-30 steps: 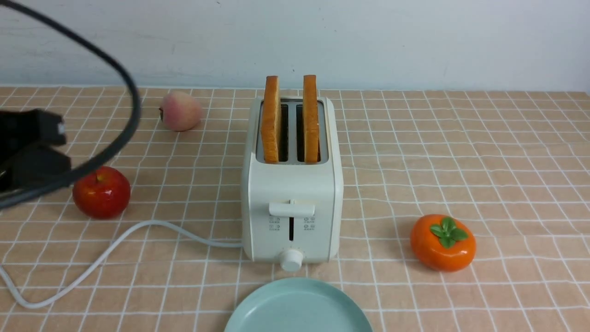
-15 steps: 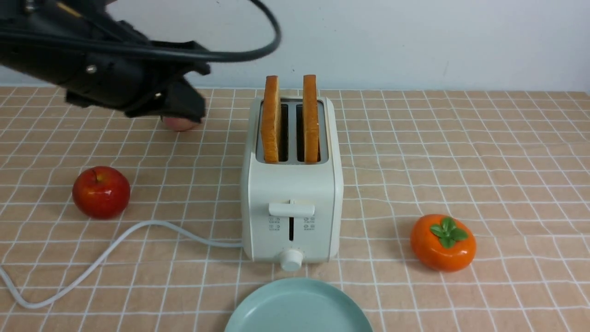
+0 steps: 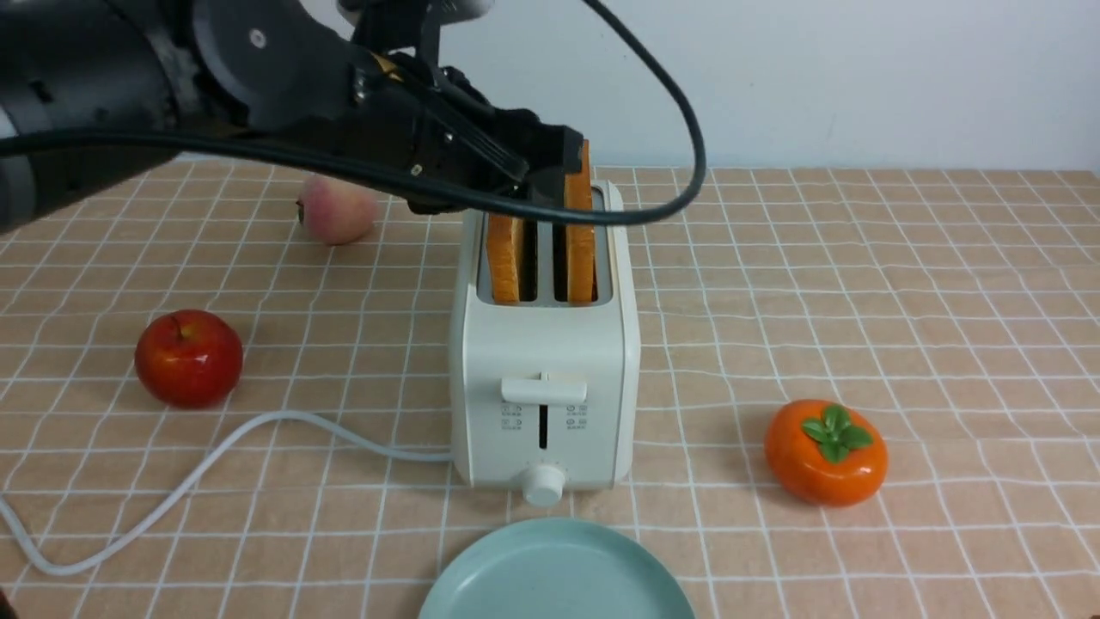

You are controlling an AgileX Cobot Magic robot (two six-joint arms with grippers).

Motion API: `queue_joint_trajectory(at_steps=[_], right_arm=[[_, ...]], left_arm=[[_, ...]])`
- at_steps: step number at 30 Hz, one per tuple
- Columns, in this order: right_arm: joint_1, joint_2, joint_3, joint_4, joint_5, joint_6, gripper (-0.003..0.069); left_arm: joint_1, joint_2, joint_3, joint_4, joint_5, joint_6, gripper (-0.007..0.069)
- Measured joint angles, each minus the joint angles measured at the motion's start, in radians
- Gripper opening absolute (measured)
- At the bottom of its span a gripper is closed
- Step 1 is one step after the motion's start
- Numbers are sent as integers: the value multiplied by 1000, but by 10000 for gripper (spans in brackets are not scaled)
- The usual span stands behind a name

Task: Take toasted bread from bread machine on light coffee tablecloth place on plate.
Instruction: 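Reach for a toast slice standing in the toaster with the left gripper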

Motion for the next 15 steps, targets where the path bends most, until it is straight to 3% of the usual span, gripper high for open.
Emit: queue_joint_trajectory(at_steps=[3,6,15], right_arm=[[0,0,0,0,-2,0,72],[0,0,0,0,-2,0,76],[0,0,0,0,-5,0,79]], left_arm=[[0,16,0,30,-30,2,494],[0,30,0,56,-39,2,522],[0,65,0,125,-26,5,451]])
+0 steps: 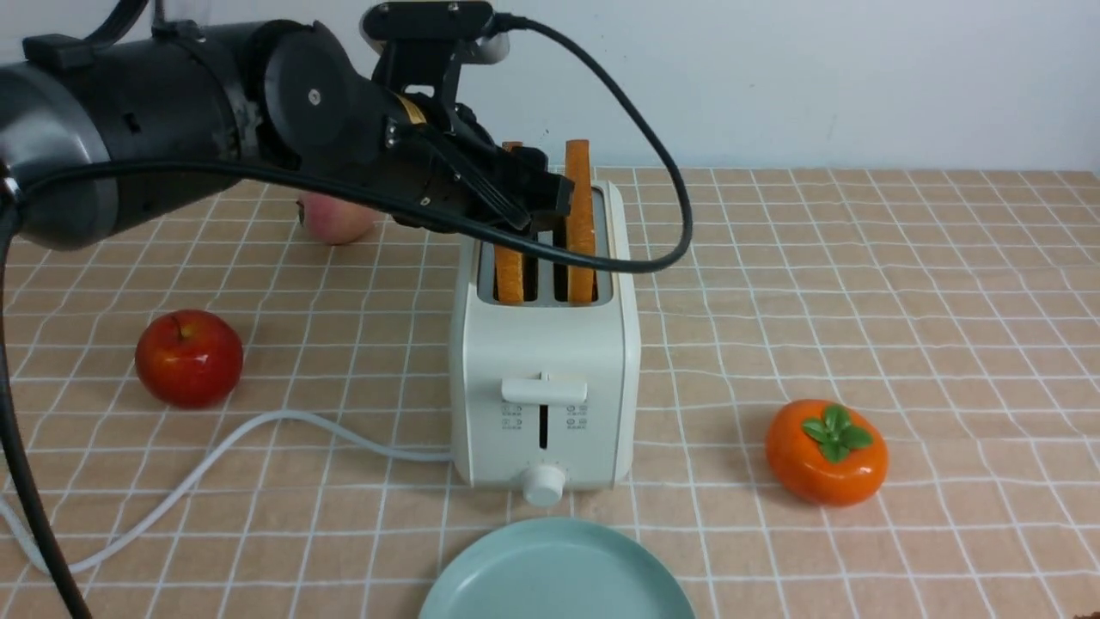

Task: Take toasted bread from bread machine on light coffee tablecloth place on plate.
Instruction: 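Reach for a toast slice standing in the toaster with the left gripper, then place the slice of bread on the plate with the left gripper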

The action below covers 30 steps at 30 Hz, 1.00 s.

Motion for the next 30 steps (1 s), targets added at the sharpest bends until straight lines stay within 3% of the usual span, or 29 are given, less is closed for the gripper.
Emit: queue_joint_trajectory(at_steps=[4,6,8,10,17,23,30], right_arm=[[0,0,0,0,0,0,83],[0,0,0,0,-1,0,85],[0,0,0,0,-1,0,85],[0,0,0,0,-3,0,87],[0,0,0,0,-11,0,87],[0,0,0,3,-33,0,89],[0,0,0,13,-39,0,94]], left_arm=[[0,10,0,3,16,0,388],[0,12,0,9,33,0,318],[0,12,0,33,56,-1,152],[0,-1,0,56,73,-1,62],[0,-184,1,72,187,-44,75],[0,-395,-3,42,385,-56,75],[0,-452,50,-100,637,-41,75]])
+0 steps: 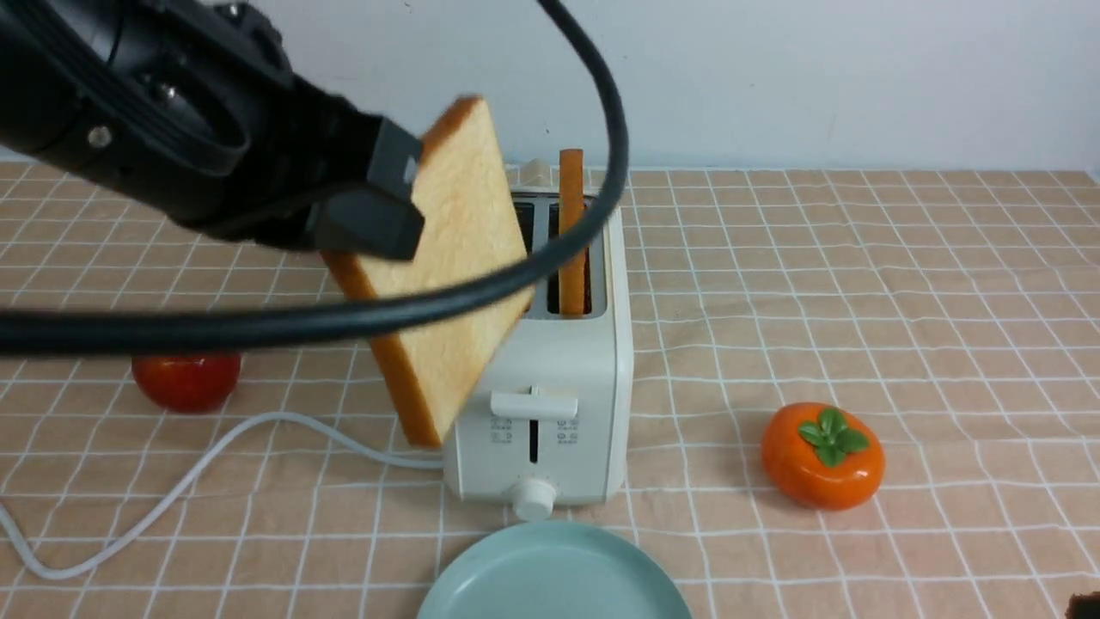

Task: Take toasted bread from bread machine on light coffee tablecloth place on plate.
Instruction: 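Place the slice of bread on the plate with the left gripper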

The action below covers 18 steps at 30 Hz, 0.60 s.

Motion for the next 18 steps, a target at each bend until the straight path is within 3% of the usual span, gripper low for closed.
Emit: queue_joint_trajectory(at_steps=[8,13,18], right_arm=[[0,0,0,13,-22,0,99],[0,0,0,17,-29,0,104],[0,0,0,17,-29,0,104]], left_arm=[[0,5,346,-293,-79,131,75],[0,45,527,-534,-227,351,75],[0,123,559,-641,-261,483,75]])
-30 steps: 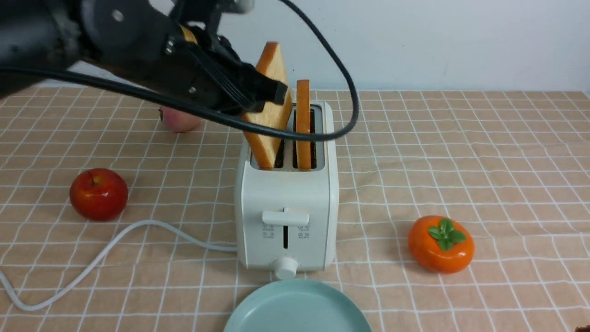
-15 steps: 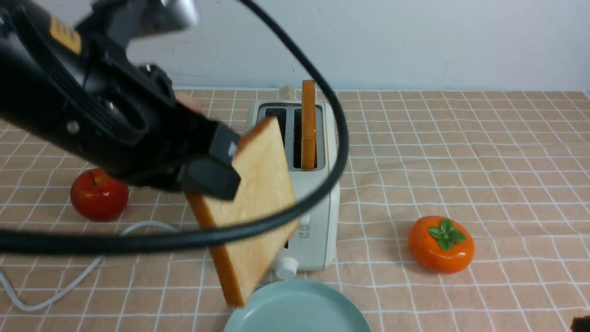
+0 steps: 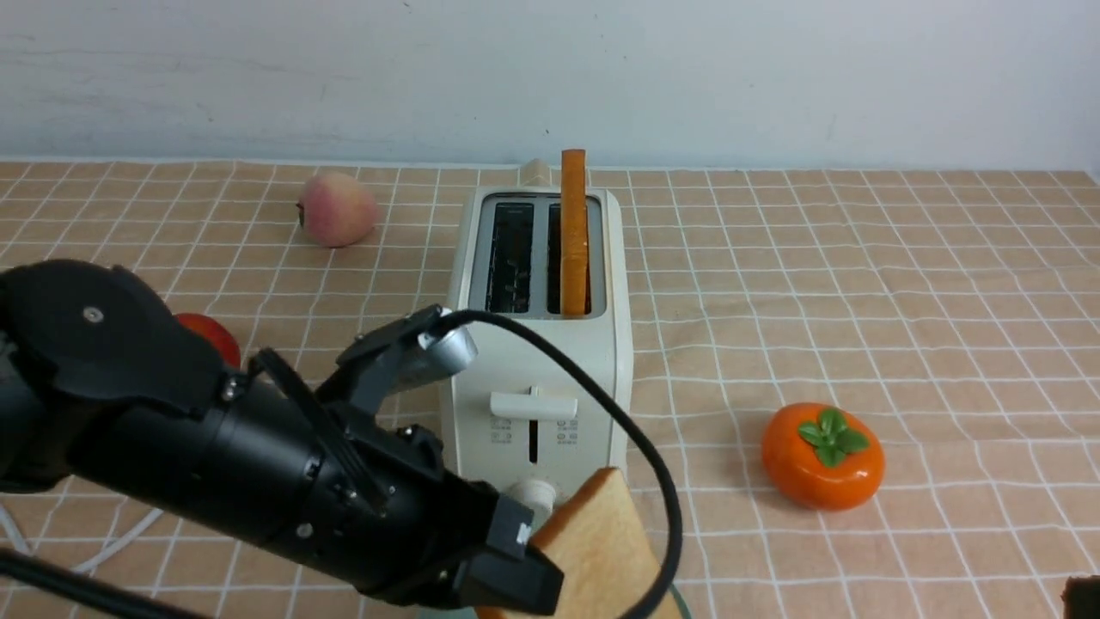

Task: Take toasted bread from bread machine on light coffee tablecloth place on plate.
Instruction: 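Place the slice of bread on the plate with the left gripper, then grasp the toast slice in the toaster and pull it up out of the slot with the right gripper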

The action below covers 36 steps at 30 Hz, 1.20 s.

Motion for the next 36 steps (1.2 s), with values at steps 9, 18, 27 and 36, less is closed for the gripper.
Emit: queue_joint_trajectory(at_steps=[9,18,27,36], right_arm=[[0,0,0,0,-1,0,113],[0,11,-78,-72,69,0,117],[0,171,-314,-87,203,0,122],[58,415,-405,92,230,-124,122]], left_arm=[[0,120,1,11,-96,52,310],[1,108,-12,444,-116,-108,370],[1,-73,-109,1028,-18,-701,64],[1,-342,-110,1056,54,-753,-14]])
